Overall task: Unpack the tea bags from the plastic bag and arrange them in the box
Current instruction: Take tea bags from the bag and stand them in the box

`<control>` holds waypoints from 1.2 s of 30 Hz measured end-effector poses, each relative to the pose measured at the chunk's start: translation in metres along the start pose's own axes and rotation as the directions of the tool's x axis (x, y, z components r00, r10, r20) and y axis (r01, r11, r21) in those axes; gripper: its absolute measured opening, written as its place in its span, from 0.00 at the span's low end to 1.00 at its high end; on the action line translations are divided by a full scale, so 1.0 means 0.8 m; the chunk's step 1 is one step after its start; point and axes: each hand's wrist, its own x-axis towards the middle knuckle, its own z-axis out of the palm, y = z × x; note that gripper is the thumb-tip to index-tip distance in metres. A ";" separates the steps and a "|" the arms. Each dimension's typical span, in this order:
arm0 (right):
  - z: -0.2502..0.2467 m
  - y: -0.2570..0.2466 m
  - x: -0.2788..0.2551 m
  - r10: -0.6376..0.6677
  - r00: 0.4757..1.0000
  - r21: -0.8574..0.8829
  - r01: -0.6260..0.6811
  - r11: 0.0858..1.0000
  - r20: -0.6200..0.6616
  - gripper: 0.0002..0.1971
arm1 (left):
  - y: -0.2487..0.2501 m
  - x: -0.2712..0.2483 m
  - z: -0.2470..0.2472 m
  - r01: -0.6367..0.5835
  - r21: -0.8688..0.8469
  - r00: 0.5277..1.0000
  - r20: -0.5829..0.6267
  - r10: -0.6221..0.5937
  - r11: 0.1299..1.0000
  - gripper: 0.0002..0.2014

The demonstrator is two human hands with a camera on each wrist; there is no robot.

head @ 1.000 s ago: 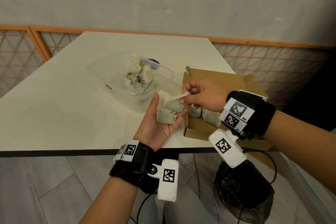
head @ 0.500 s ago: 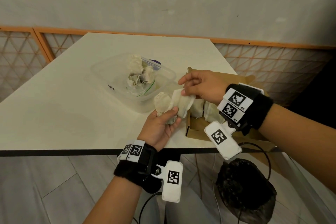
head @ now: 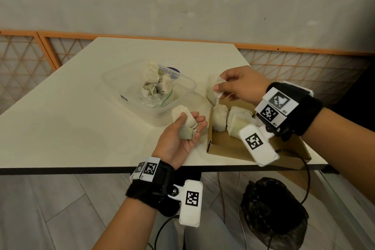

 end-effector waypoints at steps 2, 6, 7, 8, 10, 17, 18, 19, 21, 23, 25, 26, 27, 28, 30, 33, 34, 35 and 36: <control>-0.006 -0.002 -0.001 -0.010 1.000 -0.020 0.010 1.000 0.022 0.02 | -0.001 0.000 0.000 -0.006 0.012 1.000 0.000 0.006 1.000 0.14; -0.024 -0.001 -0.014 0.017 0.994 -0.136 -0.003 0.991 0.106 0.04 | 0.000 0.002 -0.003 -0.016 -0.020 1.000 -0.004 0.016 1.000 0.14; -0.030 0.001 -0.019 0.031 0.990 -0.204 -0.003 0.979 0.134 0.04 | 0.001 0.003 -0.005 -0.016 -0.027 1.000 -0.002 0.016 1.000 0.14; -0.037 0.004 -0.024 0.050 0.986 -0.277 -0.004 0.961 0.162 0.04 | 0.000 0.004 -0.006 -0.014 -0.029 1.000 -0.001 0.014 0.999 0.13; -0.047 0.016 -0.033 0.114 0.971 -0.397 -0.022 0.917 0.208 0.03 | 0.000 0.005 -0.007 -0.006 -0.032 1.000 0.000 0.006 0.999 0.14; -0.042 0.069 -0.050 0.317 0.924 -0.347 -0.232 0.909 0.213 0.01 | -0.002 0.009 -0.008 0.001 -0.026 1.000 0.011 -0.001 1.000 0.13; -0.042 0.072 -0.047 0.324 0.929 -0.352 -0.246 0.903 0.180 0.02 | -0.003 0.009 -0.008 0.001 -0.021 1.000 0.009 0.000 1.000 0.13; -0.042 0.075 -0.044 0.328 0.933 -0.355 -0.260 0.898 0.148 0.05 | -0.003 0.008 -0.007 0.000 -0.020 1.000 0.009 0.000 1.000 0.14; -0.042 0.077 -0.038 0.339 0.936 -0.330 -0.291 0.898 0.099 0.08 | -0.003 0.007 -0.007 0.001 -0.024 1.000 0.015 -0.001 1.000 0.13; -0.042 0.077 -0.035 0.342 0.937 -0.309 -0.305 0.901 0.069 0.09 | -0.002 0.007 -0.007 0.001 -0.024 1.000 0.017 -0.001 1.000 0.13; -0.044 0.075 -0.034 0.348 0.935 -0.316 -0.312 0.896 0.062 0.10 | -0.002 0.007 -0.006 0.005 -0.021 1.000 0.015 -0.005 1.000 0.14; -0.046 0.074 -0.034 0.352 0.933 -0.327 -0.313 0.892 0.068 0.10 | -0.002 0.007 -0.006 0.008 -0.020 1.000 0.015 -0.008 1.000 0.14; -0.050 0.071 -0.035 0.349 0.934 -0.355 -0.303 0.884 0.070 0.11 | -0.002 0.007 -0.006 0.010 -0.020 1.000 0.016 -0.009 1.000 0.14; -0.056 0.066 -0.035 0.334 0.941 -0.397 -0.284 0.873 0.061 0.11 | -0.002 0.007 -0.006 0.010 -0.019 1.000 0.018 -0.009 1.000 0.14; -0.070 0.053 -0.038 0.264 0.965 -0.460 -0.232 0.857 0.005 0.10 | -0.002 0.007 -0.006 0.011 -0.019 1.000 0.020 -0.010 1.000 0.14; -0.082 0.039 -0.048 0.238 0.970 -0.450 -0.189 0.873 0.054 0.04 | -0.001 0.007 -0.006 0.015 -0.017 1.000 0.020 -0.015 1.000 0.13; -0.081 0.039 -0.053 0.284 0.950 -0.454 -0.196 0.869 0.134 0.04 | -0.001 0.007 -0.006 0.016 -0.017 1.000 0.019 -0.016 1.000 0.13; -0.077 0.043 -0.059 0.347 0.911 -0.459 -0.216 0.862 0.222 0.04 | -0.002 0.008 -0.006 0.018 -0.019 1.000 0.018 -0.018 1.000 0.13; -0.073 0.050 -0.064 0.411 0.862 -0.466 -0.246 0.850 0.296 0.05 | -0.001 0.008 -0.006 0.020 -0.021 1.000 0.018 -0.019 1.000 0.13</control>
